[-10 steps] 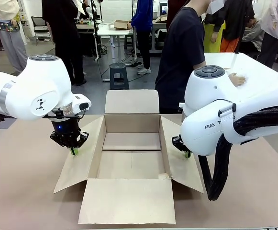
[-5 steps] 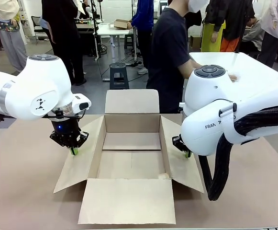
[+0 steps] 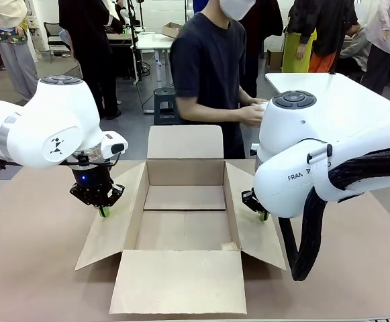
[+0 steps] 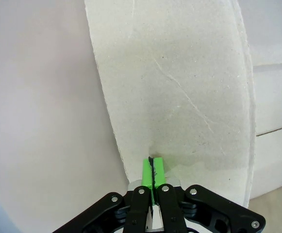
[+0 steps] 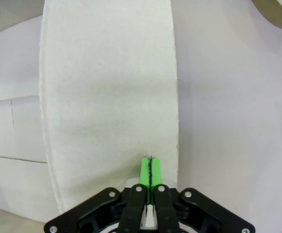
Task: Wrap the clocks to prevent damage.
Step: Once the human has placed the objects inside and stepped back, release both hands from the side flaps of the Package Box.
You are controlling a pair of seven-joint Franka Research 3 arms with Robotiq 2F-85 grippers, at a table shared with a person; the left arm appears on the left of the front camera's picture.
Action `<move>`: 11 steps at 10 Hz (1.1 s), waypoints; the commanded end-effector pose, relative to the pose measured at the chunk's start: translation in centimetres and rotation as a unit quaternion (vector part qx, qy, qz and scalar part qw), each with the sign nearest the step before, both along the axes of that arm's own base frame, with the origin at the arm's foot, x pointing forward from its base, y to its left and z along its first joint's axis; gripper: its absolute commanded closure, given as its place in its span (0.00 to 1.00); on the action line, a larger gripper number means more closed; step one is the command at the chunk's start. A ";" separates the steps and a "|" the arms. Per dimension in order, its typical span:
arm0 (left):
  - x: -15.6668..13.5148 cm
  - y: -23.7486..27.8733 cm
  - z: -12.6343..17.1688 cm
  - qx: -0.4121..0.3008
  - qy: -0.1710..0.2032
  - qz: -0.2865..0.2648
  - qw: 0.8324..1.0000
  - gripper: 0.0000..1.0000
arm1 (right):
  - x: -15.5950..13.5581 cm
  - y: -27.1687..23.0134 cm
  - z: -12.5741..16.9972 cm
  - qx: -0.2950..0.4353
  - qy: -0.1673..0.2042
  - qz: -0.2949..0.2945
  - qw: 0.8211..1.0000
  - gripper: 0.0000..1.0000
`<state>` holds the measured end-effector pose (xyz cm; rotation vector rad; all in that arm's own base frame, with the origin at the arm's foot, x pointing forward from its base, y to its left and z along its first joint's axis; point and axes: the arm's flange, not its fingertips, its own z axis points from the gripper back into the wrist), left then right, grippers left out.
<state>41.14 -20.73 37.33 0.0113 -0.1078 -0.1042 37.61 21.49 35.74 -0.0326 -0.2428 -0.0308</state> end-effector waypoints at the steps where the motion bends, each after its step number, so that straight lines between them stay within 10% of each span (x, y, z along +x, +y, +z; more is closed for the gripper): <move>1: 0.0 0.0 0.0 0.000 0.000 0.000 1.000 1.00 | -0.1 0.0 -0.1 -0.008 0.002 0.003 1.000 0.99; 11: 0.0 0.0 0.0 0.000 0.000 0.000 1.000 1.00 | -0.1 0.0 -0.1 -0.008 0.002 0.003 1.000 0.99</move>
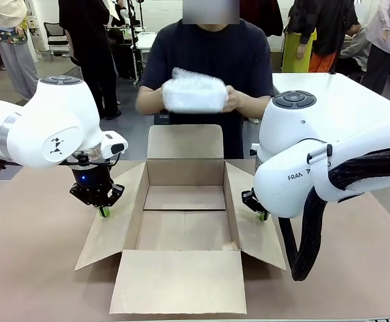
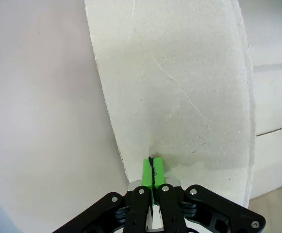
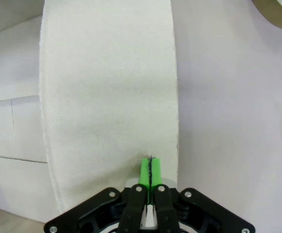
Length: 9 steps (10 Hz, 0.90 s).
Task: Wrap the clocks to prevent damage.
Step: Once the human has placed the objects inside and stepped back, release both hands from the side flaps of the Package Box.
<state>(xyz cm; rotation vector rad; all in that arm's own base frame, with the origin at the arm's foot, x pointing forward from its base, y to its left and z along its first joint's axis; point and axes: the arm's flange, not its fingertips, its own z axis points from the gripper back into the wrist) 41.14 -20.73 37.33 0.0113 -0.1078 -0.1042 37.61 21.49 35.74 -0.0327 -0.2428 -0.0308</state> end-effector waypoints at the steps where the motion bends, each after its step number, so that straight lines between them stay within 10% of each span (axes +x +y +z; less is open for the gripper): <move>1: 0.0 0.0 0.0 0.000 0.000 0.000 1.000 1.00 | -0.1 0.0 -0.1 -0.008 0.002 0.003 1.000 0.99; 9: 0.0 0.0 0.0 0.000 0.000 0.000 1.000 1.00 | -0.1 0.0 -0.1 -0.008 0.002 0.003 1.000 0.99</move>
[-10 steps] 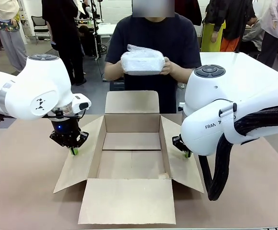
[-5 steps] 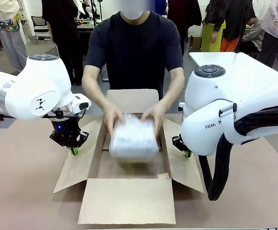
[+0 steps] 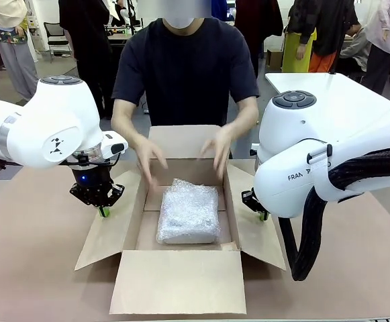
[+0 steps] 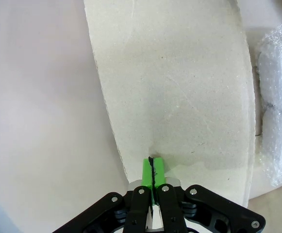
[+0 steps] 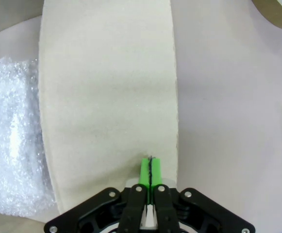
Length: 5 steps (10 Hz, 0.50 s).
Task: Wrap the clocks to prevent damage.
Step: Once the human has placed the objects inside and stepped back, release both hands from the side flaps of the Package Box.
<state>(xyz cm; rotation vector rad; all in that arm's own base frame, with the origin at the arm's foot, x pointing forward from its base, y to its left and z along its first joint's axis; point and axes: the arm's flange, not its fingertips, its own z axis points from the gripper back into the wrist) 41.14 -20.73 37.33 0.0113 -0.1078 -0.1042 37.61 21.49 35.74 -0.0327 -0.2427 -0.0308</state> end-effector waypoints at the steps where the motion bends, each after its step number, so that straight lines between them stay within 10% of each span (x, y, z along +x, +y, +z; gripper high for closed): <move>1: 0.0 0.0 0.0 0.000 0.000 0.000 1.000 1.00 | -0.1 0.0 -0.1 -0.008 0.002 0.003 1.000 0.99; 5: 0.0 0.0 0.0 0.000 0.000 0.000 1.000 1.00 | -0.1 0.0 -0.1 -0.008 0.002 0.003 1.000 0.99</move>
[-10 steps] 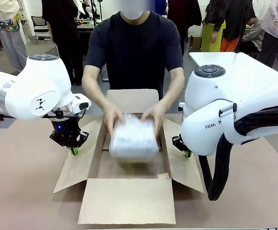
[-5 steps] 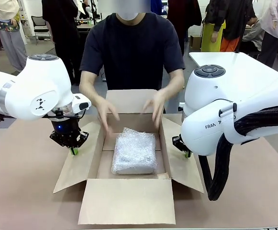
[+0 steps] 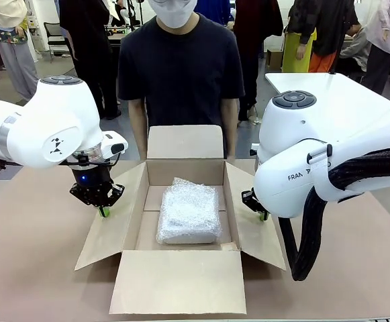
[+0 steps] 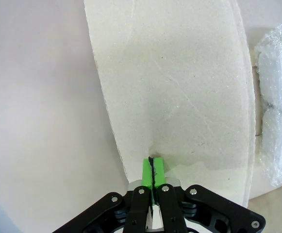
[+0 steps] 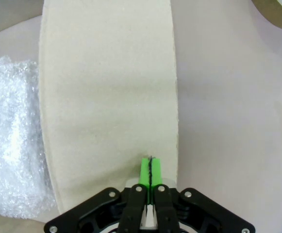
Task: Wrap the clocks to prevent damage.
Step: Once the human has placed the objects inside and stepped back, release both hands from the side flaps of the Package Box.
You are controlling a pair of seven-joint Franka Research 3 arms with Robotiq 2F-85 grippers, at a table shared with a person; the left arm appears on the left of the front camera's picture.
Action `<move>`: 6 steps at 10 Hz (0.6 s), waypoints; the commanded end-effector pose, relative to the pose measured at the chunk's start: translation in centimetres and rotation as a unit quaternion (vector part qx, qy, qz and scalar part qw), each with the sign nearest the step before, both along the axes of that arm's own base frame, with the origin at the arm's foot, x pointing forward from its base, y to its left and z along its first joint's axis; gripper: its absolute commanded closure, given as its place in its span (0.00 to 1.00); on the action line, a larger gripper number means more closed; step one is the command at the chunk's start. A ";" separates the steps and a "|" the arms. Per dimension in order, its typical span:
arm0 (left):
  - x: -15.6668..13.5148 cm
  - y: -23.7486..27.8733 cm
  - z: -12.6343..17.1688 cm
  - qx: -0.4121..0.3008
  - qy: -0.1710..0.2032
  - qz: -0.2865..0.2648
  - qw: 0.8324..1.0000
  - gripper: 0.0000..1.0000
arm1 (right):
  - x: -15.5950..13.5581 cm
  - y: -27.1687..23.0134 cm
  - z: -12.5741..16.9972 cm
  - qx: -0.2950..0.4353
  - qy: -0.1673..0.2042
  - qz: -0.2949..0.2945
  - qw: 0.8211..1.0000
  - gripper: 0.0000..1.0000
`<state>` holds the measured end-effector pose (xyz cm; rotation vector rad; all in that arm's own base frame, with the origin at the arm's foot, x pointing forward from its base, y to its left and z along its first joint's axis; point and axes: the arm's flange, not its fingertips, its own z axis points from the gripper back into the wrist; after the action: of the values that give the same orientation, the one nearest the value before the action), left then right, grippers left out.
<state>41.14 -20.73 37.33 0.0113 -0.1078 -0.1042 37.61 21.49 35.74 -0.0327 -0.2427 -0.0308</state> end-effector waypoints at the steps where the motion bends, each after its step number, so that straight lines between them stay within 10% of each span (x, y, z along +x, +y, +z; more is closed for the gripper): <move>1: 0.0 0.0 0.0 0.000 0.000 0.000 1.000 1.00 | -0.1 0.0 -0.1 -0.008 0.002 0.003 1.000 0.99; 6: 0.0 0.0 0.0 0.000 0.000 0.000 1.000 1.00 | 0.1 -1.7 2.9 0.009 -0.026 0.061 0.998 0.99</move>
<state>41.14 -20.72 37.33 0.0113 -0.1078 -0.1040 37.82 21.19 36.53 -0.0287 -0.2609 0.0061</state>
